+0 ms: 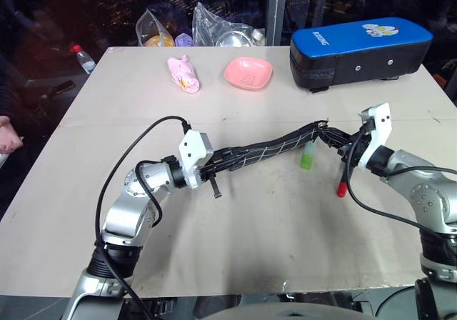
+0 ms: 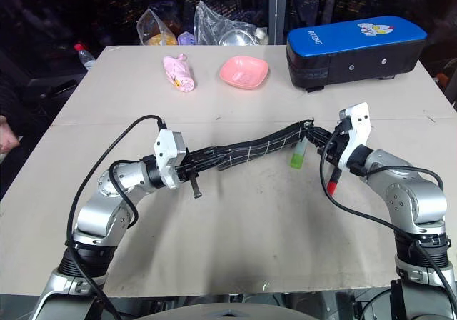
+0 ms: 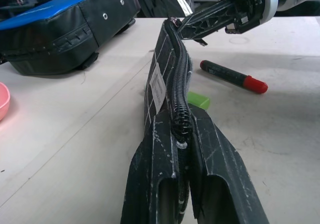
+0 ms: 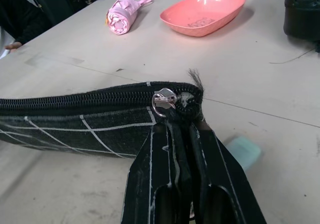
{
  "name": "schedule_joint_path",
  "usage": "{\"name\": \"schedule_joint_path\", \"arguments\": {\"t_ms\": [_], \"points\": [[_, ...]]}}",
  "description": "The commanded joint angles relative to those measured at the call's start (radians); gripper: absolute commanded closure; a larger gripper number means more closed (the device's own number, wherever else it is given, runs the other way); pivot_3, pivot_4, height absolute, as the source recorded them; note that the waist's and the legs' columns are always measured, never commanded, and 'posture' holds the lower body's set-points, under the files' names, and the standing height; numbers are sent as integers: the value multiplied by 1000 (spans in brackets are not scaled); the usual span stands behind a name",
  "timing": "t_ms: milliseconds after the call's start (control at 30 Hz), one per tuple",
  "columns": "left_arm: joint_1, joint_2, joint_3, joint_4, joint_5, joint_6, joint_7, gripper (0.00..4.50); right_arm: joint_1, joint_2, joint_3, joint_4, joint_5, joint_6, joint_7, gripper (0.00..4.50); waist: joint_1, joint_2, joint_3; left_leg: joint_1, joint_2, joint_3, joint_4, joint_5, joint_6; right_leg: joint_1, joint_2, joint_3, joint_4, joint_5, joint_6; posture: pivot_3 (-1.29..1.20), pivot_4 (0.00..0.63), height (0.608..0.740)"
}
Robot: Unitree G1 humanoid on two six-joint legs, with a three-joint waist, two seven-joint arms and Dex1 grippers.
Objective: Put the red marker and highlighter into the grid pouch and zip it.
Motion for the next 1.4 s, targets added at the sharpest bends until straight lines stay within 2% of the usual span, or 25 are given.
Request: {"name": "schedule_joint_path", "arguments": {"t_ms": [33, 367, 800, 1100, 1400], "points": [[-4, -1, 2, -27, -4, -18, -12, 4434, 0, -9, 13, -40, -10, -27, 16, 4500, 0, 0, 0, 0, 0, 0, 0, 0, 0, 0, 0, 0, 0, 0, 0, 0, 150, 734], [-19, -16, -14, -4, 51, -55, -8, 4434, 7, -63, 49, -86, 4, 14, 62, 4500, 1, 0, 0, 0, 0, 0, 0, 0, 0, 0, 0, 0, 0, 0, 0, 0, 150, 734], [-41, -50, 18, 74, 156, -166, 114, 4434, -1, -205, -20, -51, 25, 66, 141, 4500, 2, -1, 1, 0, 0, 0, 0, 0, 0, 0, -1, 0, -1, 0, 0, 0, 150, 734], [-57, -94, 42, 84, 220, -243, 239, 4434, -28, -186, -89, -29, 99, 135, 78, 4500, 2, -3, 3, -1, 0, 0, 0, 0, 0, 0, -1, -1, -1, 0, 0, 0, 150, 734], [-54, -108, 9, 69, 359, -398, 331, 4434, -158, -36, -222, 1, 319, 340, -154, 4500, 1, -3, 3, -1, 0, 0, -1, 0, 0, 0, -2, 0, -1, 1, 0, 0, 150, 734]]}}
